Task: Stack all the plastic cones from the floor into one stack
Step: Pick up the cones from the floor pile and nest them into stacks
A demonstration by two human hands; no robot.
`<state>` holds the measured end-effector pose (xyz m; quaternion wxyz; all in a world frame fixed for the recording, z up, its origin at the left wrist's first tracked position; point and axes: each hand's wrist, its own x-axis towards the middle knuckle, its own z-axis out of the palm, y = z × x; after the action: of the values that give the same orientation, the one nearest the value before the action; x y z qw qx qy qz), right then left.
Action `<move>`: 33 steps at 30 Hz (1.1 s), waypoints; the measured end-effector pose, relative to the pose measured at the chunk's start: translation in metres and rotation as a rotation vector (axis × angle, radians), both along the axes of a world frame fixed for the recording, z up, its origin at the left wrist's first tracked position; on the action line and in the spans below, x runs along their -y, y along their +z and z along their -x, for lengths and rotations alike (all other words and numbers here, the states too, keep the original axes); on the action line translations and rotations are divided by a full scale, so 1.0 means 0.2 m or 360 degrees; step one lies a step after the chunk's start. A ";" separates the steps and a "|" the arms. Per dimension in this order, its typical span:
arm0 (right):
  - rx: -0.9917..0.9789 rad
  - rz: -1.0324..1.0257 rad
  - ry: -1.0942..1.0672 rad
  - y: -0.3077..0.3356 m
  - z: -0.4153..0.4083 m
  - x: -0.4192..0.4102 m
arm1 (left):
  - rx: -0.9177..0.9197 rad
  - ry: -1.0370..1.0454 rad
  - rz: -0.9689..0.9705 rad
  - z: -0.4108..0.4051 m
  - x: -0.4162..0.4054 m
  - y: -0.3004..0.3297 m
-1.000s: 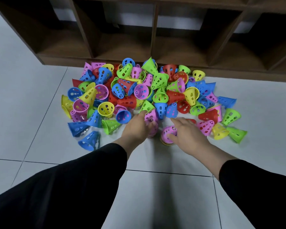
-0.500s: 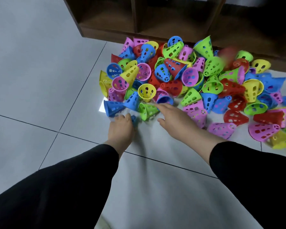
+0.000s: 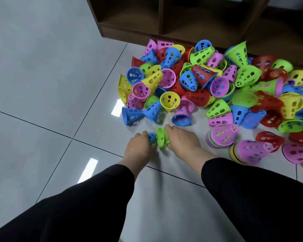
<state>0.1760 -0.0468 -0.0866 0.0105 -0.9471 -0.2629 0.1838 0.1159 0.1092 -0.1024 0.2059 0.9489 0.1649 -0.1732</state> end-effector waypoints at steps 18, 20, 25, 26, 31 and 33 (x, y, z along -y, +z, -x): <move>0.0356 -0.0358 -0.0731 0.85 -0.01 0.93 | 0.0506 0.0302 0.0678 -0.21 0.56 0.74; 0.0299 -0.0227 -0.0717 0.87 -0.01 1.02 | 0.0479 0.0251 0.0804 -0.26 0.68 0.79; 0.0185 -0.0056 -0.0602 0.85 0.05 1.14 | 0.0572 0.0007 0.0698 -0.26 0.85 0.74; 0.0173 -0.0025 -0.0607 0.84 0.05 1.15 | 0.0603 -0.0020 0.0715 -0.25 0.86 0.72; 0.0116 0.0061 -0.0657 0.74 0.07 1.15 | 0.0648 -0.0090 0.0785 -0.31 0.96 0.67; 0.0099 0.0075 -0.0675 0.69 0.07 1.15 | 0.0586 -0.0144 0.0757 -0.33 1.00 0.63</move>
<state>0.1621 -0.2765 0.0519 0.0185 -0.9864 -0.0536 0.1543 0.1818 -0.0916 0.0237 0.4409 0.8959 0.0372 -0.0409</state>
